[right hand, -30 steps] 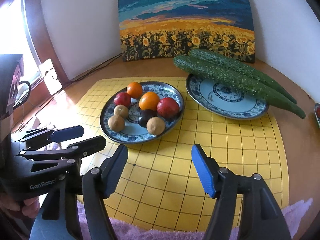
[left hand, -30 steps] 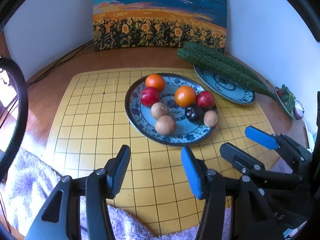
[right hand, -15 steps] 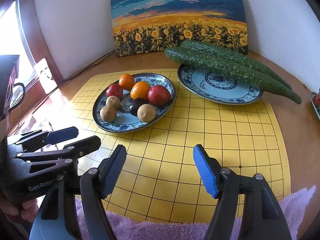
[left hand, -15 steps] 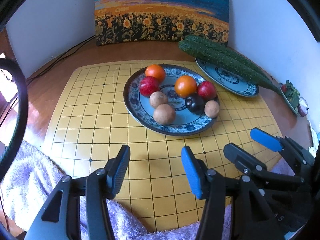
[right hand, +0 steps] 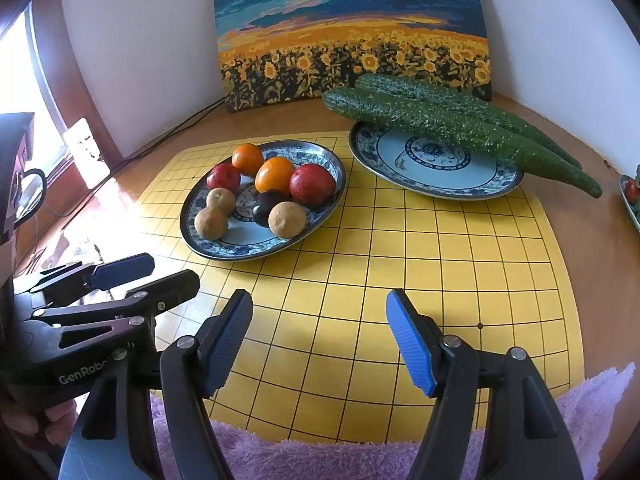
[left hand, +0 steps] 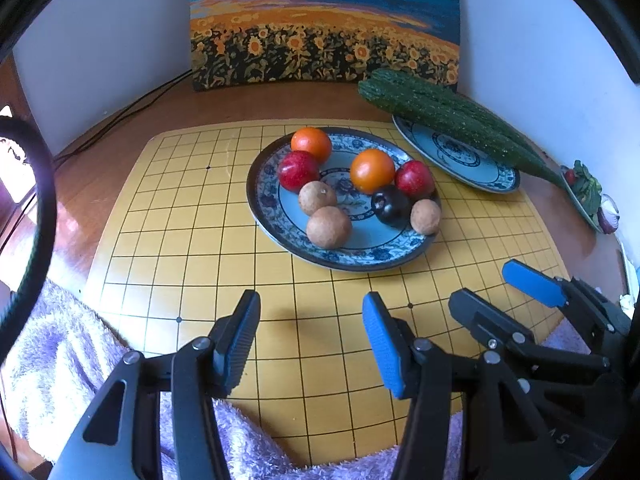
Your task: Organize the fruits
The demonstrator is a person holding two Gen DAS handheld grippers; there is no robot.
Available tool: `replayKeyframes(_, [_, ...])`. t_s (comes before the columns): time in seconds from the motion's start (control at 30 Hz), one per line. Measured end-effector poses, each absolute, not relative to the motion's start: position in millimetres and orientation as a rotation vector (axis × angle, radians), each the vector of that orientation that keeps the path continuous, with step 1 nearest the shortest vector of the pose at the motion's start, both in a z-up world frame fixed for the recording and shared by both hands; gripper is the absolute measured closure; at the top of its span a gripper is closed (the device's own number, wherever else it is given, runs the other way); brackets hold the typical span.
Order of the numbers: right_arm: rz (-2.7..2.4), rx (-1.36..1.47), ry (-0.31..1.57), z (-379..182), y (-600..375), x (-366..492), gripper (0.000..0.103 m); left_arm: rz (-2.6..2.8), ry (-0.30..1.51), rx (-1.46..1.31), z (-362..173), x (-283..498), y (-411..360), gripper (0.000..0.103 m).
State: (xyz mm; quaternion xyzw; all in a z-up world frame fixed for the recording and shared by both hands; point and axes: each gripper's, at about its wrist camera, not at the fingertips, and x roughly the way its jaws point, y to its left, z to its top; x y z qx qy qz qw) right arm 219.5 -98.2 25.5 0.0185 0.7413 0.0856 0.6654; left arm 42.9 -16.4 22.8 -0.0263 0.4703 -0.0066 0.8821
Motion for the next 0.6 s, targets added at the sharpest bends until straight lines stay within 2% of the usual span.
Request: replayKeyframes(0.6, [0.191, 0.044, 1.686, 22.4, -98.3, 218.7, 0.032, -0.004, 0.991, -0.058, 18.8, 43.5, -14.8, 0.047])
